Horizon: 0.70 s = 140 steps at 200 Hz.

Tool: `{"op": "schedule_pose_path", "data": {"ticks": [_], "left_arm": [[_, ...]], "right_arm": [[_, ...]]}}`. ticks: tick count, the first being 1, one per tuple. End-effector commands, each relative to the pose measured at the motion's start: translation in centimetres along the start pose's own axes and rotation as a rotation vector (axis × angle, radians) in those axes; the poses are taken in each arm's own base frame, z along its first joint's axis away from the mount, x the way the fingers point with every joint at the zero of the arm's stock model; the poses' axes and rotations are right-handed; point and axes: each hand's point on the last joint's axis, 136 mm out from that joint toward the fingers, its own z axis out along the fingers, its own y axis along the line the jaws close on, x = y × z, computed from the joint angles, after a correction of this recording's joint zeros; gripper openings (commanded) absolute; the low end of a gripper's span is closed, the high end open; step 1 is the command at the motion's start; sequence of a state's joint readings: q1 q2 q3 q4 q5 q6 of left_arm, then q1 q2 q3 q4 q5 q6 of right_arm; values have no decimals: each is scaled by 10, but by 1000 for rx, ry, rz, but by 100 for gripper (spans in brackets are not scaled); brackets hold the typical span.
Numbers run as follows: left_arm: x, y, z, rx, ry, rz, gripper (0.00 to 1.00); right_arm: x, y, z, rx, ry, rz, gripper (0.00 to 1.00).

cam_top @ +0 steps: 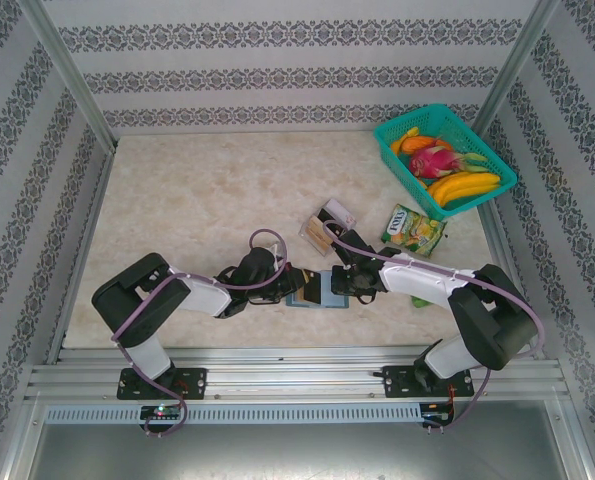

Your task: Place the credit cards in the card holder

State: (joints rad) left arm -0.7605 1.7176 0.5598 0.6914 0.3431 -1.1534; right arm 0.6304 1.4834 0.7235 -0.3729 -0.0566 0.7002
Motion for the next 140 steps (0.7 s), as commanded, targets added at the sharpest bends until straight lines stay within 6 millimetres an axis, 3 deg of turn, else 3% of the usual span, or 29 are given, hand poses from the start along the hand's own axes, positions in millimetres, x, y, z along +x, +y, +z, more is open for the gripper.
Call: {"op": "schedule_pose_path", "data": {"ticks": [1, 59, 107, 140], "left_arm": [[5, -10, 10, 45, 19, 15, 0], [12, 3, 16, 16, 37, 21, 0], [14, -11, 21, 28, 49, 42, 0], [6, -8, 20, 14, -9, 18, 0]], "right_arm": [[4, -9, 1, 29, 4, 6, 21], [4, -9, 1, 24, 10, 3, 21], [4, -10, 1, 24, 7, 7, 21], [5, -10, 1, 23, 8, 11, 21]]}}
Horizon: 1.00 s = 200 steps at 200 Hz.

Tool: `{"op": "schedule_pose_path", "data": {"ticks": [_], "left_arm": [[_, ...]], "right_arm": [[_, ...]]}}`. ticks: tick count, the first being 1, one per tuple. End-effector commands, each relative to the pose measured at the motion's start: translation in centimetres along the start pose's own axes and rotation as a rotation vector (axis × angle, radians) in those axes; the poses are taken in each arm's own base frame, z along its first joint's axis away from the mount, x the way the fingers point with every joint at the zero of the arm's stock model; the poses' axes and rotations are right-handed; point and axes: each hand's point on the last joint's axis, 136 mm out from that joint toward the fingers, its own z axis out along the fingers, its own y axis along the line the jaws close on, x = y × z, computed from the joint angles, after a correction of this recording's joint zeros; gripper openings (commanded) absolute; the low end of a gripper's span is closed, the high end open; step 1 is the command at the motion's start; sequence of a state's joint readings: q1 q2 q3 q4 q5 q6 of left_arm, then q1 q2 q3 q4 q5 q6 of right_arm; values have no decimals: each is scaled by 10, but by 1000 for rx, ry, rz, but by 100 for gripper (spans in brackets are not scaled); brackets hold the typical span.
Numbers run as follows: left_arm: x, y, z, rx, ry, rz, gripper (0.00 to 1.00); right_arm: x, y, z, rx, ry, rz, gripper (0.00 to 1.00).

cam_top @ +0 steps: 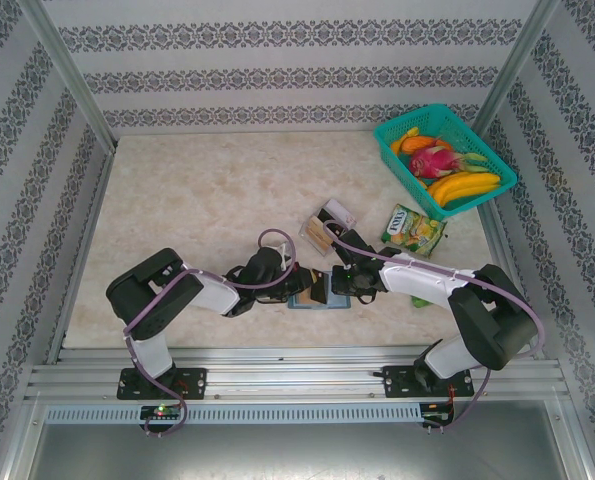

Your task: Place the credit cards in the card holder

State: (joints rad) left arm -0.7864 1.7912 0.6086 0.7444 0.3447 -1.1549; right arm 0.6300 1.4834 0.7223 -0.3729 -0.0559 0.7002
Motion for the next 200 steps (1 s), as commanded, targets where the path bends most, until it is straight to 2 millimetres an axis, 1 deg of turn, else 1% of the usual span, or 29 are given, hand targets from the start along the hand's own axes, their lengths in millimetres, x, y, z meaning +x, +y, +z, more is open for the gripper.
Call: {"op": "schedule_pose_path", "data": {"ticks": [1, 19, 30, 82, 96, 123, 139, 152, 166, 182, 195, 200], "left_arm": [[2, 2, 3, -18, -23, -1, 0], [-4, 2, -1, -25, -56, -8, 0], [-4, 5, -2, -34, -66, -16, 0], [-5, 1, 1, -14, -110, -22, 0], [-2, 3, 2, -23, -107, -28, 0], [8, -5, 14, -2, -49, -10, 0], [15, -9, 20, 3, -9, 0, 3], [18, -6, 21, -22, 8, 4, 9], [19, -2, 18, -45, 7, 5, 11], [18, -2, 14, -65, 5, 14, 16], [17, -2, 11, -84, 6, 29, 23], [17, -2, 9, -95, 6, 32, 23]], "right_arm": [[5, -9, 1, 21, 7, 10, 21], [5, -10, 1, 23, 10, 10, 21], [5, -10, 0, 21, 8, 10, 21], [4, -8, -3, 10, -3, 14, 21], [5, -9, -3, 10, -1, 16, 21], [6, -10, -4, 13, 0, 14, 21], [5, -10, -5, 10, -3, 15, 21], [5, -10, -6, 9, -6, 16, 21], [3, -9, -7, 7, -10, 17, 21], [2, -9, -10, 2, -18, 19, 22], [0, -8, -14, 0, -27, 21, 22], [0, -8, -15, 0, -29, 20, 22]]}}
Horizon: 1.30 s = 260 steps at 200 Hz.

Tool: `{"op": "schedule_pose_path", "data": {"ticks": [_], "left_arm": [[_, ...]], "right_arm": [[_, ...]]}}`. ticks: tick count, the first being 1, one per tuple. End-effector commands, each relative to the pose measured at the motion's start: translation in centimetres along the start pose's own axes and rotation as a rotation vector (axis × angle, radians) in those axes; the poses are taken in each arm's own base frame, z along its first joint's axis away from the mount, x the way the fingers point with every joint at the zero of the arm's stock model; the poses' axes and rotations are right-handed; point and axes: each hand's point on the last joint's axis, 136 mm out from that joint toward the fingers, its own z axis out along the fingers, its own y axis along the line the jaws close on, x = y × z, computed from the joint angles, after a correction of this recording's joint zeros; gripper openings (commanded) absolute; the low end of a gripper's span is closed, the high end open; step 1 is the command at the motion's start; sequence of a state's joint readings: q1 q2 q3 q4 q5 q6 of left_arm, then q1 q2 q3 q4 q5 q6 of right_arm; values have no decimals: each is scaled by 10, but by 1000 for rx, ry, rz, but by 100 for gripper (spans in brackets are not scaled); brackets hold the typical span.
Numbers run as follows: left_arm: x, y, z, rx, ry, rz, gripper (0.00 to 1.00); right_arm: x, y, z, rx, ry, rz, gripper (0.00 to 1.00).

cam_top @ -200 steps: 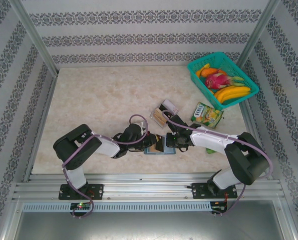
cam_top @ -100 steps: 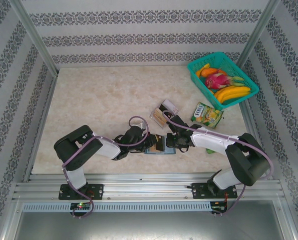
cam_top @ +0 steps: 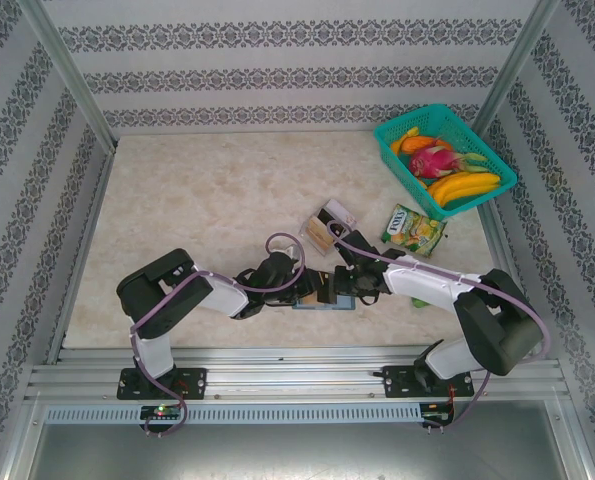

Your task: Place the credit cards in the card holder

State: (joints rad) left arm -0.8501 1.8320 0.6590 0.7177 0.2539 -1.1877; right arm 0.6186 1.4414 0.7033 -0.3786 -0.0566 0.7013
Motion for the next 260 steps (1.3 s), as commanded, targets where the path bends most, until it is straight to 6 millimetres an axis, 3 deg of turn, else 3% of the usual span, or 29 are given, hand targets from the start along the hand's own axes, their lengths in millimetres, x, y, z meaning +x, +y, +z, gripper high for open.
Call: {"op": "schedule_pose_path", "data": {"ticks": [1, 41, 98, 175, 260], "left_arm": [[8, 2, -6, -60, 28, 39, 24], [7, 4, -14, -98, 25, 55, 25], [16, -3, -4, -74, 85, 66, 20], [26, -11, 18, -45, 157, 53, 20], [41, -16, 29, -9, 221, -19, 21]], "right_arm": [[-1, -5, -9, 9, -16, 10, 22], [-3, -15, -17, 18, -42, 38, 24], [6, -32, -6, 59, 2, 60, 25], [11, -26, 6, 15, 29, 77, 23], [10, -24, 5, -20, 16, 105, 22]]}}
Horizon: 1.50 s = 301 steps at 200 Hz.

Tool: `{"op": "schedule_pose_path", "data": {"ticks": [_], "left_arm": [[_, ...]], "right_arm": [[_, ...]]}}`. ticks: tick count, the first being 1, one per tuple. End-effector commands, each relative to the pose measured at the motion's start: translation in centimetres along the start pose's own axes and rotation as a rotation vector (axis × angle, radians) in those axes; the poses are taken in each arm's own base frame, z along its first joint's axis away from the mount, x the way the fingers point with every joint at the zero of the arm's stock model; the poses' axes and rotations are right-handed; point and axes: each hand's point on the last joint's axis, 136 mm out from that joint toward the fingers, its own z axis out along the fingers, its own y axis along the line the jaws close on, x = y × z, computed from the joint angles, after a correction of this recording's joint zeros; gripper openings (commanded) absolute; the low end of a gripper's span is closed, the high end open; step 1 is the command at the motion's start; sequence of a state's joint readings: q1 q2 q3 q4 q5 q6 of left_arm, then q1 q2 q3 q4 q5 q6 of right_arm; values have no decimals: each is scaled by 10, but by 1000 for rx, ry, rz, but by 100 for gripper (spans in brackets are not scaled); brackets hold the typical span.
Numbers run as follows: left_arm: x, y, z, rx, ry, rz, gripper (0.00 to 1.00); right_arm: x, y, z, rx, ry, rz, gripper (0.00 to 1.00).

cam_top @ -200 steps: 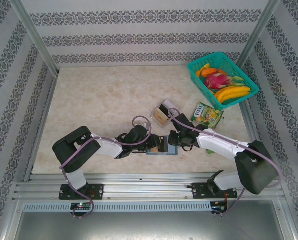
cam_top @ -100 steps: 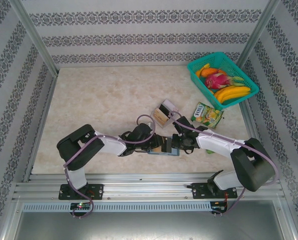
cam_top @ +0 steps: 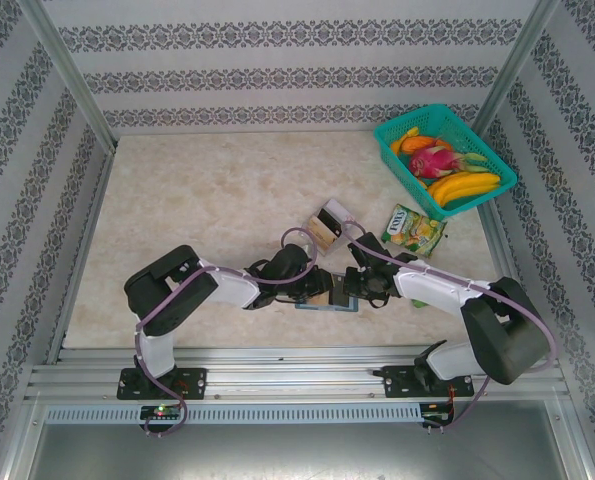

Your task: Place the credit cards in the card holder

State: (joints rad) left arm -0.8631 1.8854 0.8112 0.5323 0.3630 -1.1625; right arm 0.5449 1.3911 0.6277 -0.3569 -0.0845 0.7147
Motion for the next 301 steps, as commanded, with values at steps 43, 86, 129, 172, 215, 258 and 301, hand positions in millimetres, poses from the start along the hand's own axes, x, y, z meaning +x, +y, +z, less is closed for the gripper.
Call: {"op": "schedule_pose_path", "data": {"ticks": [43, 86, 129, 172, 215, 258, 301], "left_arm": [[26, -15, 17, 91, 105, -44, 25], [26, -16, 3, 95, 83, -76, 28], [8, 7, -43, -76, -90, -26, 42], [-14, 29, -103, -259, -258, 1, 52], [-27, 43, -132, -301, -285, -36, 54], [-61, 33, -135, -221, -267, -86, 57], [-119, 15, -105, -113, -206, -178, 60]], "right_arm": [[7, -2, 4, -19, 15, 29, 22], [5, 3, 3, -50, 12, 0, 22], [4, 31, 3, -168, 26, -115, 22], [2, 49, 4, -192, 48, -128, 22], [-7, 61, -15, -214, -1, -128, 24], [-50, 59, -56, -157, -151, -241, 30], [-93, 75, -58, -65, -174, -465, 31]]}}
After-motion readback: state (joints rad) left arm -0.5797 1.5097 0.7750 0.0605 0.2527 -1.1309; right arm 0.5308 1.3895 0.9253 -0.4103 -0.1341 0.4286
